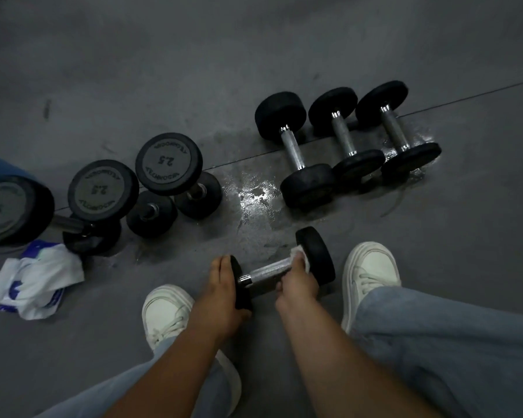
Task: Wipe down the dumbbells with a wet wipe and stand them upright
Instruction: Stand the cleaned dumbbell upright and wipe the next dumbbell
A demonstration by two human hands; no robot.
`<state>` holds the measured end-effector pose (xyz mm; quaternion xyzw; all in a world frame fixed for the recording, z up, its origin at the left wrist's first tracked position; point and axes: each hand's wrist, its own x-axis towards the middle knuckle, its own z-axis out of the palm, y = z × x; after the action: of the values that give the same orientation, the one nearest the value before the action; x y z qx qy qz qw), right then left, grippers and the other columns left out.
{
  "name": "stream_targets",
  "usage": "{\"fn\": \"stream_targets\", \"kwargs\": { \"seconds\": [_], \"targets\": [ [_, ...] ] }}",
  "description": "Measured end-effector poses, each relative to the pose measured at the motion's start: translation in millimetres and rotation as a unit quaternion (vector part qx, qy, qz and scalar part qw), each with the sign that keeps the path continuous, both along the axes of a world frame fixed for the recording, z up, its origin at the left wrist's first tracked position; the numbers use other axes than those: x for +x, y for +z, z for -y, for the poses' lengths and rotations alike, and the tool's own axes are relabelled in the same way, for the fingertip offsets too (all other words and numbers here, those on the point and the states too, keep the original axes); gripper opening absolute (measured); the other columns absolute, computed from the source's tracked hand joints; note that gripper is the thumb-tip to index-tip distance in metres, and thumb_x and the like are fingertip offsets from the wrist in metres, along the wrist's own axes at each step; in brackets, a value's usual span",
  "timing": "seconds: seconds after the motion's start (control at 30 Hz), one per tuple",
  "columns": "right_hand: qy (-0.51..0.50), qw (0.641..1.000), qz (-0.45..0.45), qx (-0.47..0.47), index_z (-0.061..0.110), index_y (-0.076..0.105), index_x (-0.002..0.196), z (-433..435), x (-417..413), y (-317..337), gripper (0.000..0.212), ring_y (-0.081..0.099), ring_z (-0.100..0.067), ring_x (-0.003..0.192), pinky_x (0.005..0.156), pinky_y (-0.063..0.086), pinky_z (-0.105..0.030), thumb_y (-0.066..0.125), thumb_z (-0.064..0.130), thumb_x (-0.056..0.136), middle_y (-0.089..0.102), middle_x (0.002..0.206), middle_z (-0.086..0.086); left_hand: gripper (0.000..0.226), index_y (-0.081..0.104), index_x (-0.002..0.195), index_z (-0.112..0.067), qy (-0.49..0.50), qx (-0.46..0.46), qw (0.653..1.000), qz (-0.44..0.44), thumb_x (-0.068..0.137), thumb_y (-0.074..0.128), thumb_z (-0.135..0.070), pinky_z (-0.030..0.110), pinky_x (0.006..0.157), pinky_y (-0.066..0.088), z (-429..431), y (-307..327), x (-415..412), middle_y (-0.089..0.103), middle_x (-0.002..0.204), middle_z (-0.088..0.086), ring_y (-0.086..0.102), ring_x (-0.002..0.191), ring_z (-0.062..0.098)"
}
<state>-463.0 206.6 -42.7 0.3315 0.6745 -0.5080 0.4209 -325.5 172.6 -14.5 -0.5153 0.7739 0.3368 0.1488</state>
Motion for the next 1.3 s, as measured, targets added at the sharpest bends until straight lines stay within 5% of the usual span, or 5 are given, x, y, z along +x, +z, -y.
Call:
{"fn": "stream_targets", "kwargs": {
  "seconds": [0.43,0.67,1.07,1.17,1.3],
  "targets": [
    [0.000,0.993,0.116,-0.008,0.014,0.046,0.071,-41,1,-11,0.031,0.043,-0.008,0.041,0.031,0.030,-0.011,0.039,0.011,0.101,0.044,0.064,-0.003,0.119,0.004,0.154,-0.016,0.003,-0.011,1.000,-0.007,0.068,0.084,-0.029,0.037,0.099,0.046,-1,-1,0,-0.003,0.160,0.000,0.042,0.135,0.029],
    [-0.100,0.989,0.093,-0.054,0.014,0.058,0.113,9,-13,24,0.029,0.054,-0.014,0.085,0.080,0.042,-0.026,0.035,0.013,0.096,0.058,0.107,-0.004,0.120,-0.002,0.155,-0.016,0.000,-0.005,1.000,0.002,0.072,0.084,-0.029,0.034,0.103,0.042,0,1,-1,-0.008,0.162,0.000,0.037,0.140,0.028],
    [-0.044,0.998,-0.006,-0.052,0.013,0.065,0.077,-1,-1,4,0.022,0.058,-0.019,0.070,0.067,0.048,-0.032,0.062,0.027,0.093,0.060,0.070,-0.003,0.120,-0.002,0.155,-0.015,0.004,-0.009,1.000,-0.005,0.072,0.083,-0.029,0.034,0.105,0.040,0,1,-2,-0.010,0.161,-0.001,0.029,0.144,0.026],
    [-0.091,0.992,0.076,-0.037,0.013,0.064,0.079,19,-10,3,0.030,0.061,-0.019,0.084,0.089,0.050,-0.038,0.062,0.040,0.092,0.063,0.081,-0.003,0.120,-0.001,0.155,-0.014,0.003,-0.014,1.000,0.000,0.071,0.084,-0.028,0.035,0.102,0.042,1,0,-2,-0.009,0.160,0.000,0.032,0.142,0.027],
    [-0.059,0.997,0.003,-0.042,0.002,0.067,0.103,-2,1,2,0.031,0.060,-0.019,0.071,0.069,0.051,-0.032,0.058,0.031,0.096,0.061,0.076,-0.002,0.120,-0.001,0.155,-0.016,0.006,-0.005,1.000,-0.004,0.071,0.084,-0.028,0.035,0.102,0.043,0,0,0,-0.008,0.160,-0.003,0.034,0.141,0.027]
  ]
}}
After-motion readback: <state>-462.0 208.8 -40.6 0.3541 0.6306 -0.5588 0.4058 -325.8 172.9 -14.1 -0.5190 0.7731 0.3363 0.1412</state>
